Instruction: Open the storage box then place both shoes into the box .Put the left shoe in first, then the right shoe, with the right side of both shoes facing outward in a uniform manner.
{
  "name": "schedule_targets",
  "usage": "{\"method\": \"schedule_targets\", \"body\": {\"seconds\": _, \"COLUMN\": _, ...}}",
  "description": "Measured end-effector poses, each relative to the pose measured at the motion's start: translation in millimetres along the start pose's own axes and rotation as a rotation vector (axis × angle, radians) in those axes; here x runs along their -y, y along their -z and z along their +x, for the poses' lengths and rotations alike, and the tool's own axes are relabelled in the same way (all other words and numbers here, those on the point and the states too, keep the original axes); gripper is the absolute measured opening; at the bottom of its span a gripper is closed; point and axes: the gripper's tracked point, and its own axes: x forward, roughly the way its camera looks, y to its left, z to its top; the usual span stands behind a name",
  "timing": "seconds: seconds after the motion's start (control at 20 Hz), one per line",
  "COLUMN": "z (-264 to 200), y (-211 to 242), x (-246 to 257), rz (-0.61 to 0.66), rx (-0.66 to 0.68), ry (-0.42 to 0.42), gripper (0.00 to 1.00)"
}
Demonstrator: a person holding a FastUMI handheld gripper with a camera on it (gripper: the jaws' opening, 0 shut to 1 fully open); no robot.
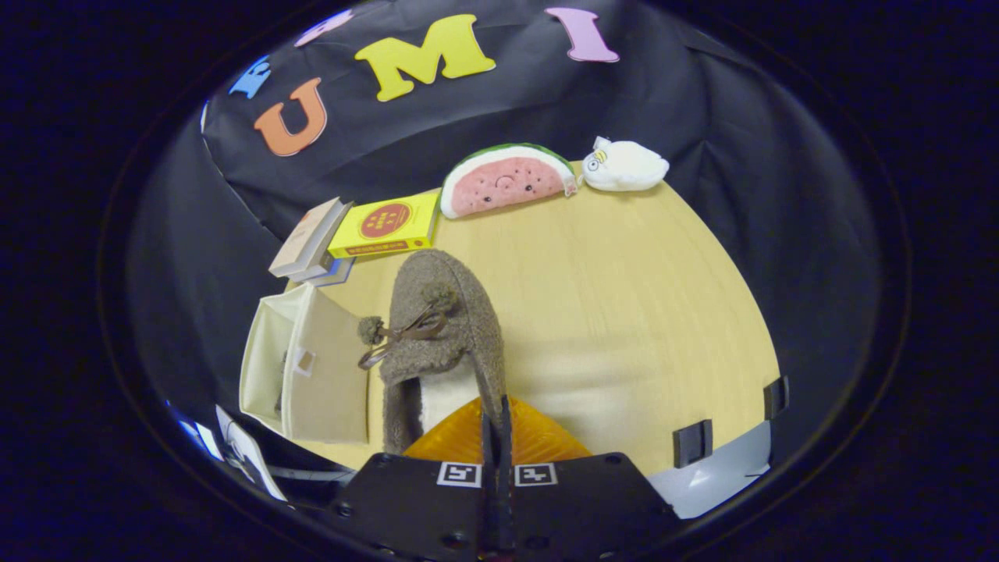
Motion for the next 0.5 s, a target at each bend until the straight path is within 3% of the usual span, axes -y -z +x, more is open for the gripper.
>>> {"method": "schedule_targets", "body": {"seconds": 0.5, "z": -12, "y": 8, "x": -145, "rz": -0.035, "rx": 0.055, "ry": -0.064, "gripper": 0.01}}
